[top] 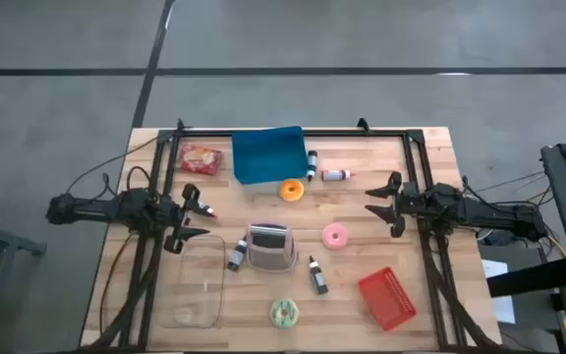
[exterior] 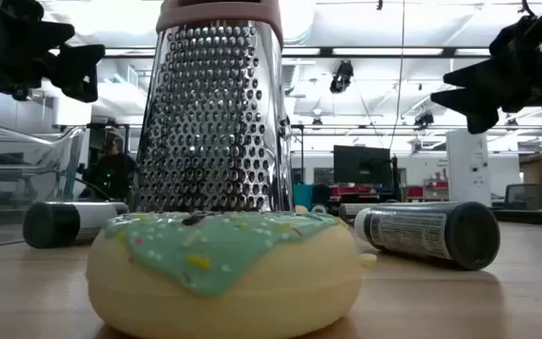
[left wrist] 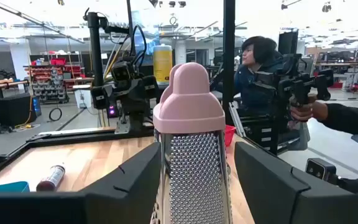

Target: Pick & Place Food Item

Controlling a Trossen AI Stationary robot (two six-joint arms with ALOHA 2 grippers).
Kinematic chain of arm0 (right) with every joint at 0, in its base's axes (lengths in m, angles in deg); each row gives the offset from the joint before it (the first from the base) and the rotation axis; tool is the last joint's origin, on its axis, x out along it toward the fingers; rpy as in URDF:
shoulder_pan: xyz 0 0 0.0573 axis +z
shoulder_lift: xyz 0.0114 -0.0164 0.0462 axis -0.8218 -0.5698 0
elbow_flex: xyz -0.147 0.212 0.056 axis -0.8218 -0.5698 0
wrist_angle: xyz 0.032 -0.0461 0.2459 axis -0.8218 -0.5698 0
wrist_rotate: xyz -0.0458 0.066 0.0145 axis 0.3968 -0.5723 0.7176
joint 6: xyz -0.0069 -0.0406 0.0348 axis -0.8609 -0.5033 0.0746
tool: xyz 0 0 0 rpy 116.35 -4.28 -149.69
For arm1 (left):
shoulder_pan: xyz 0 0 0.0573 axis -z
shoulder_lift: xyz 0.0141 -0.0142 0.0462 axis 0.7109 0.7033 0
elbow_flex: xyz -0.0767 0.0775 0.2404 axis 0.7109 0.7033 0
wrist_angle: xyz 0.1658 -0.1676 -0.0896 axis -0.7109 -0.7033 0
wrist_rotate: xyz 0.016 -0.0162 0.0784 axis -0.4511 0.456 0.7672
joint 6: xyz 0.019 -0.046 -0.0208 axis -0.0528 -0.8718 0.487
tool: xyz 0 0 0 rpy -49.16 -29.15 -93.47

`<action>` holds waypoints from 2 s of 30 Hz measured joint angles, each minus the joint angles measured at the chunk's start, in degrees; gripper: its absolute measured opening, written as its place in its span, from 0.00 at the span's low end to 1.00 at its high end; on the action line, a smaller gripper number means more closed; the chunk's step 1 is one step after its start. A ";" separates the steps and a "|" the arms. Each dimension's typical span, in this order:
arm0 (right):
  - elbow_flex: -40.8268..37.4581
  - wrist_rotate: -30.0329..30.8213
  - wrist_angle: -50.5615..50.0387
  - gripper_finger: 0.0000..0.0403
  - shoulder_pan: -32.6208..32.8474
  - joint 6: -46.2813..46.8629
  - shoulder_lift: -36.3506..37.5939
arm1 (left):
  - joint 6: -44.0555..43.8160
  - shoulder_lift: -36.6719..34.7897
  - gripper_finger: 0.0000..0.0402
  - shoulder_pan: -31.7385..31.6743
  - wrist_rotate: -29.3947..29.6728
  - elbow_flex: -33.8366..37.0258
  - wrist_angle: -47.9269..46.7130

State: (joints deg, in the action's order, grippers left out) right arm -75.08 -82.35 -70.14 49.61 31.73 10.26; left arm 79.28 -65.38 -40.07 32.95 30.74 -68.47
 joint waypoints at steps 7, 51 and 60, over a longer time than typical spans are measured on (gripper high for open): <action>0.00 -0.24 0.35 0.54 0.00 -0.09 -0.04 | -0.04 0.02 0.51 -0.02 0.05 -0.02 1.73; 3.70 1.49 25.72 0.54 -0.04 -12.90 -33.14 | -0.35 18.37 0.51 -0.02 10.68 -2.31 9.85; 12.38 1.57 25.24 0.54 0.00 -15.24 -48.46 | -0.06 24.13 0.51 -0.02 11.59 -4.21 9.87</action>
State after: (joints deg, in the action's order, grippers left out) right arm -62.70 -80.78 -44.90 49.61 16.49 -38.20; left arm 79.23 -41.25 -40.10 44.54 26.53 -58.60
